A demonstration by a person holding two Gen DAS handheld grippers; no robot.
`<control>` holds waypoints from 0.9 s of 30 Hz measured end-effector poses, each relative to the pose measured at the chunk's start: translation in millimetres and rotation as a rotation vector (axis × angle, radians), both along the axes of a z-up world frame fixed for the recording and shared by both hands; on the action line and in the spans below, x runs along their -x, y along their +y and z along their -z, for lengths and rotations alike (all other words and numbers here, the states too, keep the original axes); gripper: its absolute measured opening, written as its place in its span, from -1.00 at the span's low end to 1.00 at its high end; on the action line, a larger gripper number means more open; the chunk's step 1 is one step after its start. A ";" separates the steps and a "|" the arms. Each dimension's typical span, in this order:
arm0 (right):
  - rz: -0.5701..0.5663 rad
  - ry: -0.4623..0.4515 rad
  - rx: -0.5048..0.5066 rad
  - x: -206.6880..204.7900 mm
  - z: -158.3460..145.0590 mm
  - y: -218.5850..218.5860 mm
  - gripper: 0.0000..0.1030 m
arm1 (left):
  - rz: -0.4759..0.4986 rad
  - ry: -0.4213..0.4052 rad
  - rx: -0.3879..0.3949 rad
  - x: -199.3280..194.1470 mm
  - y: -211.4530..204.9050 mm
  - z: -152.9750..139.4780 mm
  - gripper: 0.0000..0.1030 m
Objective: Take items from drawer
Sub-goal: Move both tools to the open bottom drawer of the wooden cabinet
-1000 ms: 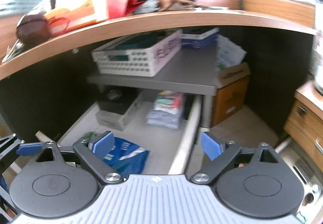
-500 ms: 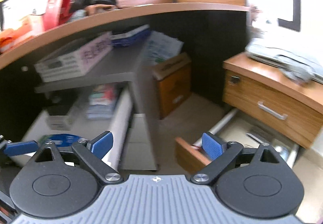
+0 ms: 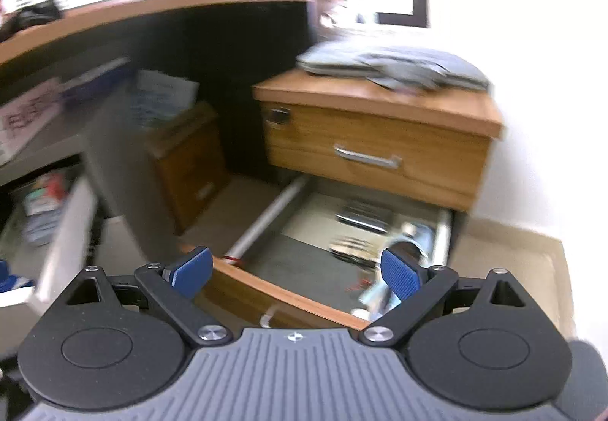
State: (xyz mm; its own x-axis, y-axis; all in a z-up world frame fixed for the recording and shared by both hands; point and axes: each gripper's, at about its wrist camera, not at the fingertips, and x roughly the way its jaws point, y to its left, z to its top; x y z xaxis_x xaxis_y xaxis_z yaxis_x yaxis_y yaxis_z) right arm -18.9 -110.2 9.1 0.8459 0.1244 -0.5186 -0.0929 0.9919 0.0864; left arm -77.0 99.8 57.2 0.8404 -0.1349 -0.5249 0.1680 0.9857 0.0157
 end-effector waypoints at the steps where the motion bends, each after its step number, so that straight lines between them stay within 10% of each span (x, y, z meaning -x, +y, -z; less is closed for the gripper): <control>1: 0.019 0.008 -0.002 -1.6 5.6 -3.8 0.89 | 0.000 0.006 -0.001 -5.5 -2.4 2.5 1.00; 27: 0.265 0.228 -0.011 -39.8 119.8 -35.9 0.89 | 0.039 0.103 -0.127 -105.7 -61.1 100.5 0.98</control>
